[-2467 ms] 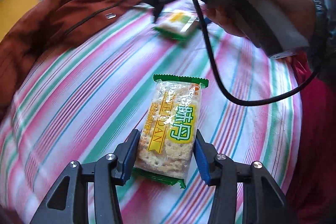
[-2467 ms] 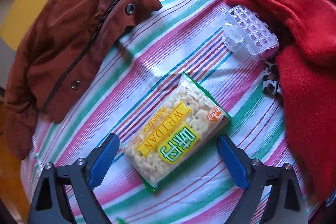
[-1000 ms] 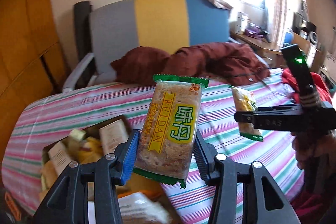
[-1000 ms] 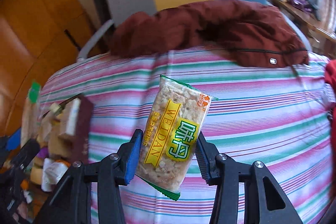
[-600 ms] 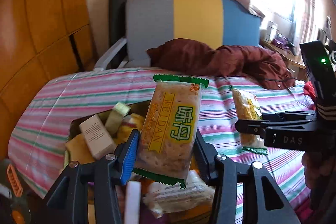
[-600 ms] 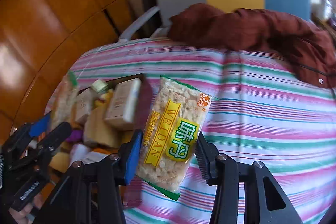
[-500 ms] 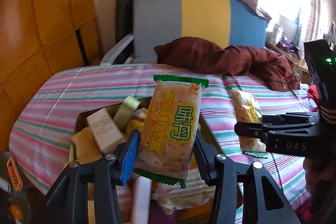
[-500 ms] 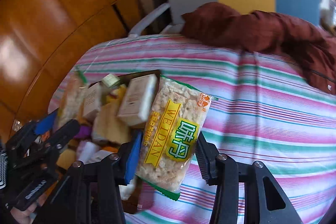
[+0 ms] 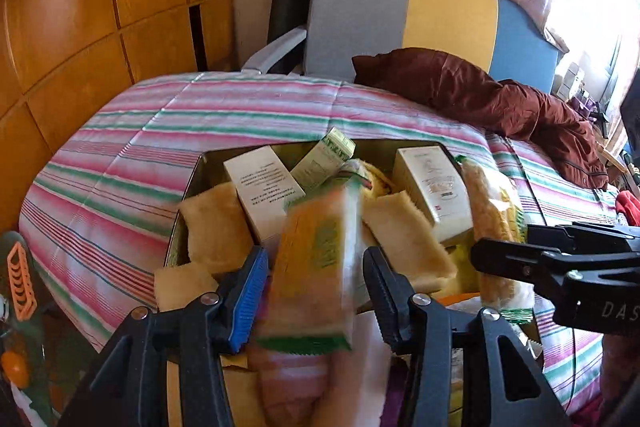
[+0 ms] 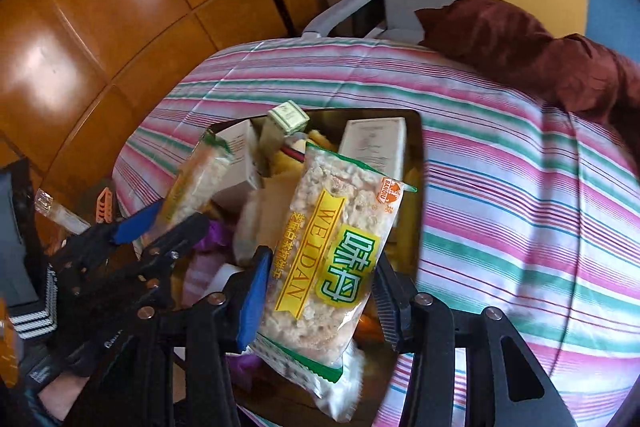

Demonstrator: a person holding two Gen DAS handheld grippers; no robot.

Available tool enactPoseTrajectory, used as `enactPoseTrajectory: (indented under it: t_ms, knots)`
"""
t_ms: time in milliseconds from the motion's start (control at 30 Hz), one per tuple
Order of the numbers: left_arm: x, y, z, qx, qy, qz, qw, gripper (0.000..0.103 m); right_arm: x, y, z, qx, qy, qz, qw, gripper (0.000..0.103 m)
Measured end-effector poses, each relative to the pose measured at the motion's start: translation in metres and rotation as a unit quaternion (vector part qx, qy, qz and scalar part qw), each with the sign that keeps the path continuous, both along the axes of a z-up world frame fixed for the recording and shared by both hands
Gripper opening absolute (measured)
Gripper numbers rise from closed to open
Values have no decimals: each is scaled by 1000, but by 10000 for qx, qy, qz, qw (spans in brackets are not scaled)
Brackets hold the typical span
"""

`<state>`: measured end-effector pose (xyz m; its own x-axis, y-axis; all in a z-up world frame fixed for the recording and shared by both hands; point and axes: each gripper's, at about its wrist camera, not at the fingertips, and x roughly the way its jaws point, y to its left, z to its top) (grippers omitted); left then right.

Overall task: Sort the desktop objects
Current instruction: 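Carry both WEIDAN snack bars into the gold tray and open both tools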

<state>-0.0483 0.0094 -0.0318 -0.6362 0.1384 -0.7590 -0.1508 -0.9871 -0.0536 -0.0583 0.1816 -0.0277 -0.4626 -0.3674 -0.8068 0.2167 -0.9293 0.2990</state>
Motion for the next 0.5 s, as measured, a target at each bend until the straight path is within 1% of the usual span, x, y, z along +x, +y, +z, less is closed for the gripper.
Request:
enactPoseTrajectory:
  t_ms: [33, 100, 167, 267, 333, 400, 433, 500]
  knots:
    - [1, -2, -1, 54, -32, -15, 10000, 59, -2, -2, -2, -37, -44, 3, 10000, 52]
    - [2, -2, -1, 10, 4, 7, 10000, 64, -5, -5, -6, -50, -67, 12, 10000, 52]
    - [6, -3, 1, -26, 56, 17, 10000, 73, -5, -6, -8, -76, -91, 16, 9999, 54]
    - [12, -4, 8, -69, 156, 67, 9998, 79, -2, -7, -9, 15, -57, 38, 10000, 54]
    - [15, -4, 12, -109, 198, 119, 9997, 80, 2, -7, -7, 96, 11, 8, 10000, 56]
    - [19, -6, 17, -169, 249, 234, 9993, 80, 9, -7, -3, 206, 147, -29, 9997, 62]
    - [21, -7, 19, -212, 276, 290, 9990, 80, 11, -7, -1, 226, 196, -34, 9995, 63]
    - [26, -9, 25, -255, 351, 389, 9983, 80, 17, -6, 3, 234, 279, -66, 9993, 68]
